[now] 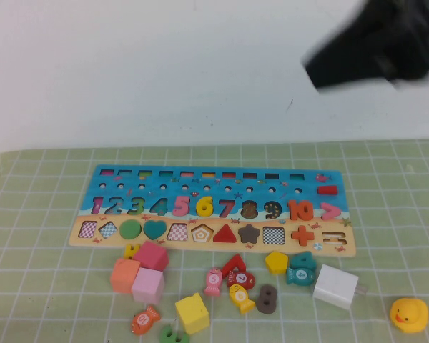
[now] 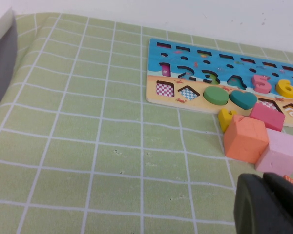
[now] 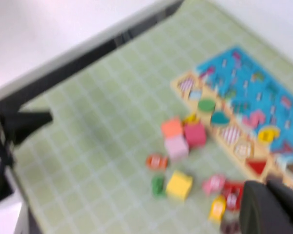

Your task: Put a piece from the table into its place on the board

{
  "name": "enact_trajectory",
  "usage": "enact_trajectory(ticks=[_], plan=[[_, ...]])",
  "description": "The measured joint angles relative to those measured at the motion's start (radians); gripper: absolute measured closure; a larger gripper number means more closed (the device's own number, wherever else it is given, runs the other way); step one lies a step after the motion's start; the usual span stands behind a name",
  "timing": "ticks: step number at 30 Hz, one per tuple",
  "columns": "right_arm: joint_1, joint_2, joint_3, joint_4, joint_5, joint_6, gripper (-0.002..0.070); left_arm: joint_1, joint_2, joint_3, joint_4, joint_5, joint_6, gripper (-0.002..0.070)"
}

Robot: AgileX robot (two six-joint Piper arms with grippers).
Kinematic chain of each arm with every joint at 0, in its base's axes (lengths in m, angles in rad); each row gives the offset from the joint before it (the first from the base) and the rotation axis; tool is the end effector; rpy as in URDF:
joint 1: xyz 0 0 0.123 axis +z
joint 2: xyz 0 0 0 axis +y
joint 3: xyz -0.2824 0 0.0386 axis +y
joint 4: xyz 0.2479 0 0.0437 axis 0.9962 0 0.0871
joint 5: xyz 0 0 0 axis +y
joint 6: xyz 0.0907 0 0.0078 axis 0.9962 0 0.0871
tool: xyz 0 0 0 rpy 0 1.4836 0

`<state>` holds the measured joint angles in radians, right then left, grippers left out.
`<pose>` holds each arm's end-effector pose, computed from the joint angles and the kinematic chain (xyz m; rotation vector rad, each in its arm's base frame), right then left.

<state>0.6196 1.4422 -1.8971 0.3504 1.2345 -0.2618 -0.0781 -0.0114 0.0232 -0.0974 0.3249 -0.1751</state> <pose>0.2050 0.1825 0.5025 -1.0116 2.0377 0.6256 0.0534 -0.0070 0.1767 -0.1507 1.8210 -0.2724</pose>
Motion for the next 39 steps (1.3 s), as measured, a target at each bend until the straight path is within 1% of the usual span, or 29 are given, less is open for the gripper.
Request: enact_trajectory(ticks=[5, 7, 10, 15, 18, 21, 25, 29, 33, 36, 39], plan=[[0.000, -0.217, 0.286, -0.014, 0.000, 0.001, 0.0678, 0.000, 0.000, 0.000, 0.000, 0.000, 0.000, 0.0676], [0.000, -0.306, 0.409, -0.040, -0.038, 0.001, 0.0678, 0.000, 0.000, 0.000, 0.000, 0.000, 0.000, 0.0676], [0.000, -0.453, 0.586, -0.093, -0.184, 0.000, 0.0678, 0.000, 0.000, 0.000, 0.000, 0.000, 0.000, 0.0676], [0.000, -0.675, 0.900, -0.206, -0.507, -0.002, 0.0678, 0.000, 0.000, 0.000, 0.000, 0.000, 0.000, 0.0676], [-0.008, -0.819, 1.082, -0.350, -0.701, -0.001, 0.0678, 0.000, 0.000, 0.000, 0.000, 0.000, 0.000, 0.0676], [-0.091, -0.954, 1.244, -0.443, -0.853, 0.031, 0.0678, 0.000, 0.000, 0.000, 0.000, 0.000, 0.000, 0.0676], [-0.257, -1.102, 1.415, -0.454, -0.959, 0.101, 0.0678, 0.000, 0.000, 0.000, 0.000, 0.000, 0.000, 0.0676], [-0.404, -1.226, 1.528, -0.427, -0.971, 0.127, 0.0678, 0.000, 0.000, 0.000, 0.000, 0.000, 0.000, 0.0676], [-0.526, -1.336, 1.593, -0.383, -0.976, 0.128, 0.0678, 0.000, 0.000, 0.000, 0.000, 0.000, 0.000, 0.0676], [-0.581, -1.392, 1.622, -0.357, -0.978, 0.131, 0.0678, 0.000, 0.000, 0.000, 0.000, 0.000, 0.000, 0.0676], [-0.594, -1.424, 1.649, -0.350, -0.976, 0.131, 0.0678, 0.000, 0.000, 0.000, 0.000, 0.000, 0.000, 0.0676]])
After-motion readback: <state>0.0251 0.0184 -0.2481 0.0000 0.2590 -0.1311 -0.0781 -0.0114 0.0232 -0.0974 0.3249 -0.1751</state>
